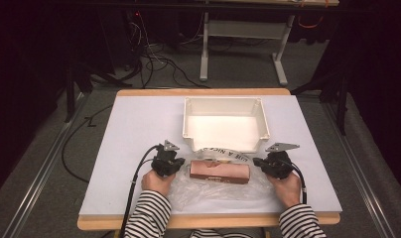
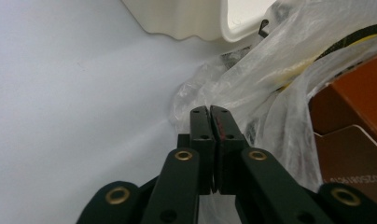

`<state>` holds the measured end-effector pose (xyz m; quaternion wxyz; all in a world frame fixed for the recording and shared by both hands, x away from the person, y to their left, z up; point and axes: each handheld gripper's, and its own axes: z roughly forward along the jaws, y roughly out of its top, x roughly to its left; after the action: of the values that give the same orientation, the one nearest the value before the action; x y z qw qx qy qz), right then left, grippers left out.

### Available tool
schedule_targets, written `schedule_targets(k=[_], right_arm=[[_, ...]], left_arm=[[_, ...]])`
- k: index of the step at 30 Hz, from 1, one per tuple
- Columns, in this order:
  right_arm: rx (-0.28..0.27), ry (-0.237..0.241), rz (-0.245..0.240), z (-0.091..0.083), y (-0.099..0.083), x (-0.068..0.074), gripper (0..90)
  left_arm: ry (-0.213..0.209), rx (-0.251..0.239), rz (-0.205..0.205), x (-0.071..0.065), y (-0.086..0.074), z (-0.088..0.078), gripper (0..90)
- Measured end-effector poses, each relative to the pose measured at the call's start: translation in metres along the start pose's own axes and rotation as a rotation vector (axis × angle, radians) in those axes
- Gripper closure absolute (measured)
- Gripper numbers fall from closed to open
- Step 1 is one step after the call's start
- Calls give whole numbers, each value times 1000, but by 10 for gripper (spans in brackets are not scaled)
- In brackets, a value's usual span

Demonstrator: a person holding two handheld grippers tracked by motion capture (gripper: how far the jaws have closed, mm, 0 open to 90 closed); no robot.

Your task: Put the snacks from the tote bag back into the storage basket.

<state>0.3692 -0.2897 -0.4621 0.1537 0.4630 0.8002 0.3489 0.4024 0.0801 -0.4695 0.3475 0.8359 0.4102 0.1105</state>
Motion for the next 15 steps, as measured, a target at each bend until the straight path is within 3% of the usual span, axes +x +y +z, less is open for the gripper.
schedule_targets(k=[1,3,6,7,9,11,13,15], right_arm=[[3,-12,-6,0,-1,1,900],[21,-63,-26,1,-3,1,900],[27,-71,10,3,-10,-8,900],[16,-69,18,3,-12,-9,900],[22,-108,-16,4,-11,-4,900],[22,-137,-33,6,-10,0,900],[16,-137,-32,5,-11,-1,895],[15,-140,-29,5,-11,0,887]], left_arm=[[52,11,26,-1,-1,-1,900],[92,8,28,2,-5,-2,900],[105,-7,-1,10,-11,-7,900],[115,-10,7,9,-11,-6,900],[146,-6,41,6,-10,-4,900],[151,-10,42,7,-9,-4,900],[145,-18,25,8,-10,-5,900],[127,-55,17,6,-10,-11,888]])
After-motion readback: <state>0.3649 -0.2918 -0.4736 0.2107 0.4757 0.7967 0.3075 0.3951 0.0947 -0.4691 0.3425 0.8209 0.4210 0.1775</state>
